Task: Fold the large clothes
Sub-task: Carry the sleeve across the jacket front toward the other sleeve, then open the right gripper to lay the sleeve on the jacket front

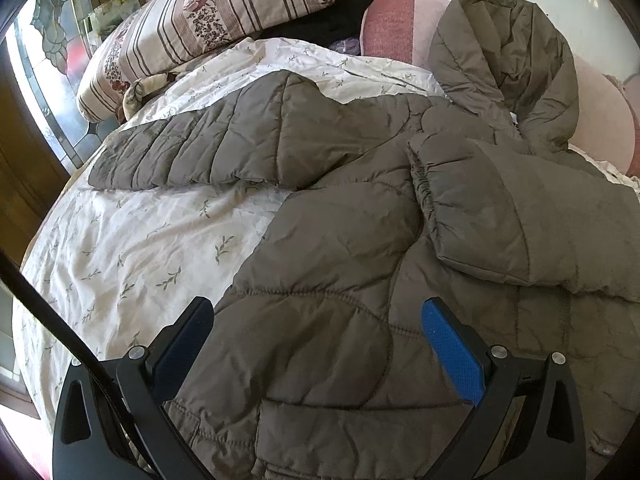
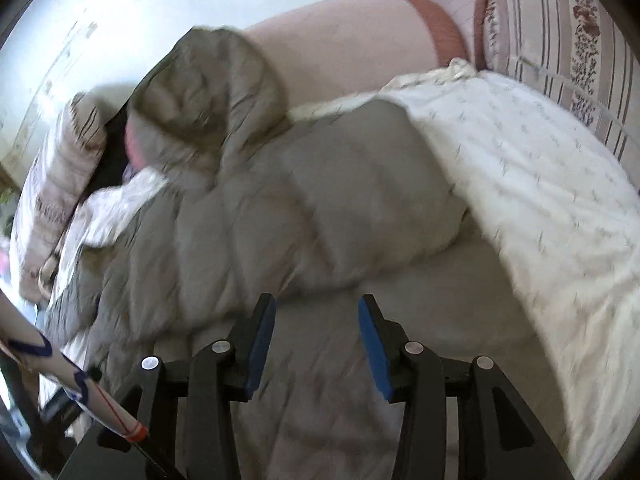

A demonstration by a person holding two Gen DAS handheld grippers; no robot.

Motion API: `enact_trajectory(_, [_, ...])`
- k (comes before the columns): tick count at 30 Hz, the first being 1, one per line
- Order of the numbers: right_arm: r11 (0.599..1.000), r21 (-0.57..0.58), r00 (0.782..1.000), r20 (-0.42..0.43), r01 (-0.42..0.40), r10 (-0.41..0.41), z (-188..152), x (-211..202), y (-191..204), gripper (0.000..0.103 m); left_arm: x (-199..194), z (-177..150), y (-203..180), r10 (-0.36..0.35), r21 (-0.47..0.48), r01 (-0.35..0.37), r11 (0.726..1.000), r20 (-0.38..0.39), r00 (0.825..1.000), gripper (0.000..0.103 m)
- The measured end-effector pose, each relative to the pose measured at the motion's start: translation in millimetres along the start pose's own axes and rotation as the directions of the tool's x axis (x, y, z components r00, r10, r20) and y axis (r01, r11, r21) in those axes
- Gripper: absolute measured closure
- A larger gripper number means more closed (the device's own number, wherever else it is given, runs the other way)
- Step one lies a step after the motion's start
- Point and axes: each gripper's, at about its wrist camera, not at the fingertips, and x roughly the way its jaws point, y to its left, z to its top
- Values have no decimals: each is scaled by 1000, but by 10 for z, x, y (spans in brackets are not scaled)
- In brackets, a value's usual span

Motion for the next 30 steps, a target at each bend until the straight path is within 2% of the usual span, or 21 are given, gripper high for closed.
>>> enact_trajectory(3, [999,-22,999,-44,-28,27,-255,-30,212,56,-83,-16,2,-15,5,15,1000,-3,1000,0])
enact_trajectory(10, [997,-67,988,-152,28,-38,-678,39,376,56,-159,-131,82,-1,53,3,999,-43,999,0])
enact_trajectory(12, [996,-73,983,-175,45,-57,-789,49,402,54,-124,-186,132,7,60,-3,998,-74,997,0])
enact_trajectory(15, [994,-99,983,-168,52,-68,-866,-61,473,52,-65,-253,223,6,42,-1,999,-118,993,0])
enact_trajectory(18, [997,-83,991,-135,9,-20,-816,-222,508,52,-49,-279,284,-14,-1,14,1000,-149,989,0])
enact_trajectory(22, [993,-120,999,-33,5,-9,-662,-391,644,48,-225,-234,274,-17,-35,14,999,-86,996,0])
enact_trajectory(26, [991,-134,999,34,21,-16,-494,-317,757,47,-417,-212,209,-11,-71,12,997,16,1000,0])
enact_trajectory(28, [993,-117,998,57,6,1,-472,-270,793,47,-529,-194,176,-19,-67,25,997,89,996,0])
enact_trajectory(30, [993,-113,997,67,-14,22,-468,-178,803,47,-582,-215,109,39,-44,-32,998,175,984,0])
